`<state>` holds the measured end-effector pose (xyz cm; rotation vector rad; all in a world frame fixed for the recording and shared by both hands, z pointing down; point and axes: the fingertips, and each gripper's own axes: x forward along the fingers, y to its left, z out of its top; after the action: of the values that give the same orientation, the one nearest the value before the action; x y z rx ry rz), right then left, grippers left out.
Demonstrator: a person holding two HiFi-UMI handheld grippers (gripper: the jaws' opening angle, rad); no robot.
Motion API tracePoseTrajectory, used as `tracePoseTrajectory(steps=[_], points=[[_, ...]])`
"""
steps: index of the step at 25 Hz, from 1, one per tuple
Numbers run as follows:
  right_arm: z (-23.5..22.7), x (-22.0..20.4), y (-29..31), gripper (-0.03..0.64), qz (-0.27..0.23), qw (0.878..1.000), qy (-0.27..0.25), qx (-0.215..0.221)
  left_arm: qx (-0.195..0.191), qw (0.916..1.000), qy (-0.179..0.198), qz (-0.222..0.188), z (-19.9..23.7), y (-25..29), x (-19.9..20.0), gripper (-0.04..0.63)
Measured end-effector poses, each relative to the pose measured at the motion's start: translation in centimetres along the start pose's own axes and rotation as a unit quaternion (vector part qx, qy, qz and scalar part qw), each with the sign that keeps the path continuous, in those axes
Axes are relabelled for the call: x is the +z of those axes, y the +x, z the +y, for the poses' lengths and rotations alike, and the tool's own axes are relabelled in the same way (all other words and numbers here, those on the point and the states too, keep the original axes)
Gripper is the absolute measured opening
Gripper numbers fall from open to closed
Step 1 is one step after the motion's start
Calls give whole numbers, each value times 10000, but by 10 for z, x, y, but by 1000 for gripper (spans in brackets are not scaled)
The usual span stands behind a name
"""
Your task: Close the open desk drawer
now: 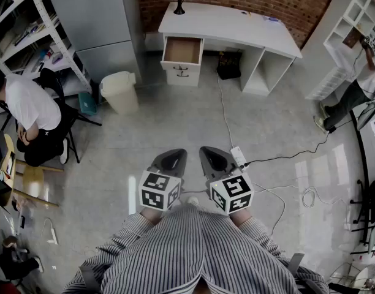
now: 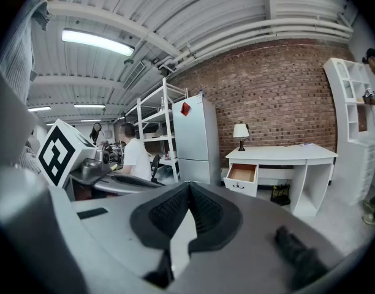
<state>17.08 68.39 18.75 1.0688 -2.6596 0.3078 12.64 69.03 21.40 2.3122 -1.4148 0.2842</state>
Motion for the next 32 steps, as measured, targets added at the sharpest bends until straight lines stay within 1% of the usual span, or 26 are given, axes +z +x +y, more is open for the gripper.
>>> tracePoseTrajectory(steps=[7,13,17,23,25,30,32], points=[[-2,-6,4,17,20,9999,-70,117,45,9999,-132,-70,6,8,4,18],[-22,-7,7,15,65,10000,51,-55,30,9999,-146,-68,9,15,6,17],[-29,-5,6,17,-161,9996,208,-71,24,9997,-216,-98,12,19,4,17],[-29,-10,12,17,31,9992,-13,399,15,9995,-232,-208,4,34,10,15],[-34,-9,12,17,45,9991,-39,420,55,9994,-267,-212,2,39,10,15],[-38,-21,11,17,167,9985,38,517,155,9988,-459,-69,-2,48,-6,15],[-42,-21,12,17,159,9984,39,541,126,9990,-422,-47,-5,54,-5,15]])
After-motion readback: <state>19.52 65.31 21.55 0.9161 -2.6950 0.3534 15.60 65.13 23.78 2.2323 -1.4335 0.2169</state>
